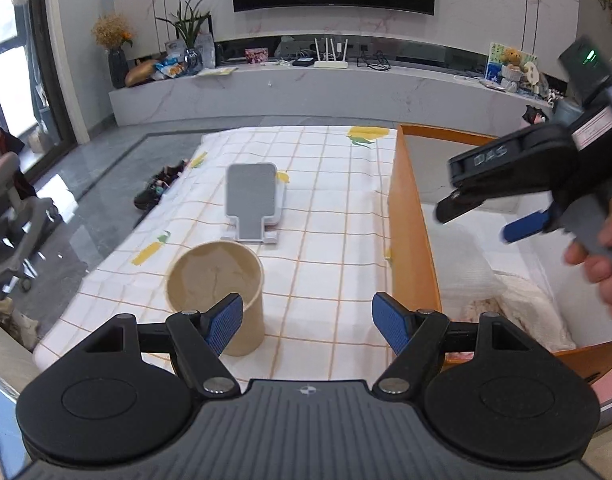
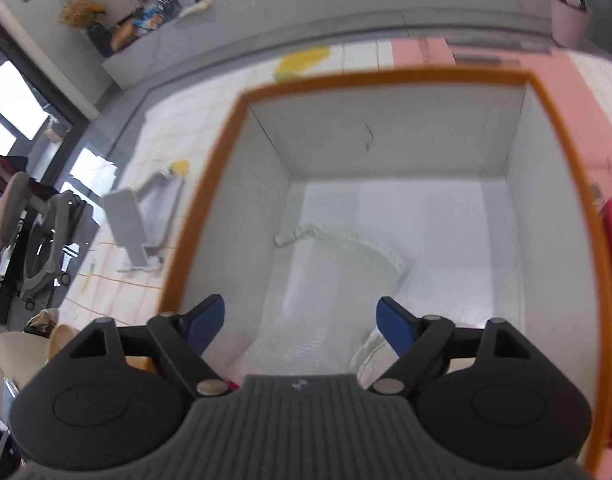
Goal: Organize soft objects
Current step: 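Lower the white mesh bag into the orange box and open the right tool, then move both tools from the box toward the pile of soft items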
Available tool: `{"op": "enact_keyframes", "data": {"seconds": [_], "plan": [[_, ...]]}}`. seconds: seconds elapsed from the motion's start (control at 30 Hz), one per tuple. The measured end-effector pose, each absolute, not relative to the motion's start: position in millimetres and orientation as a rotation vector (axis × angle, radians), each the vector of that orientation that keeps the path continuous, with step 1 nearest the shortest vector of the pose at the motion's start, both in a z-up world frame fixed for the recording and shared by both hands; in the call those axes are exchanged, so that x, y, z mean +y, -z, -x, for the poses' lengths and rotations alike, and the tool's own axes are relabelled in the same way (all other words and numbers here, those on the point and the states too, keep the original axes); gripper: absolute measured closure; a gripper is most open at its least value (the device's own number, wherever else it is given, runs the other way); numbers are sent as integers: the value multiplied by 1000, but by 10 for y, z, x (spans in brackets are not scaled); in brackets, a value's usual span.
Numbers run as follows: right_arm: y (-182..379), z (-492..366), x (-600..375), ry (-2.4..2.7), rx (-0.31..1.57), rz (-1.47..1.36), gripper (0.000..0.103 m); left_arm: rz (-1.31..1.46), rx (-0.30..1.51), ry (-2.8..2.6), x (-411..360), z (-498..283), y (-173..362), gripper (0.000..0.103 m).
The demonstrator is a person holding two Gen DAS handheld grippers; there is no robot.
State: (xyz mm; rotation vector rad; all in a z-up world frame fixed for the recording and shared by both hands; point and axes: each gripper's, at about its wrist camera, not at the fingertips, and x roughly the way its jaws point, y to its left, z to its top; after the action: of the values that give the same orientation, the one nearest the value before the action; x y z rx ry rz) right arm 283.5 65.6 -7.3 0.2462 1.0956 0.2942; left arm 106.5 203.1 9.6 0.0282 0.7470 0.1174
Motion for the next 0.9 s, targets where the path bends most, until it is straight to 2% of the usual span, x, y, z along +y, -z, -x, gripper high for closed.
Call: {"op": "enact_keyframes", "data": {"seconds": [0.13,0.27,0.57,0.9], "plan": [[-126,-2734,645,-307,1078,-211,17,-80,720,-140,1970,-1022,-174,16],[-428,-2589,493,-327,1024,-173,10,-66,703,-110,1912,-974,-301,16],[-1082,-2152,-197,-271,910,-116,8,-109,648,-39,1550,-751,-541,16],[-1229,-1659,-1362,-120,854,-123,7,-147,608,135,1071,-574,-605,16]]}}
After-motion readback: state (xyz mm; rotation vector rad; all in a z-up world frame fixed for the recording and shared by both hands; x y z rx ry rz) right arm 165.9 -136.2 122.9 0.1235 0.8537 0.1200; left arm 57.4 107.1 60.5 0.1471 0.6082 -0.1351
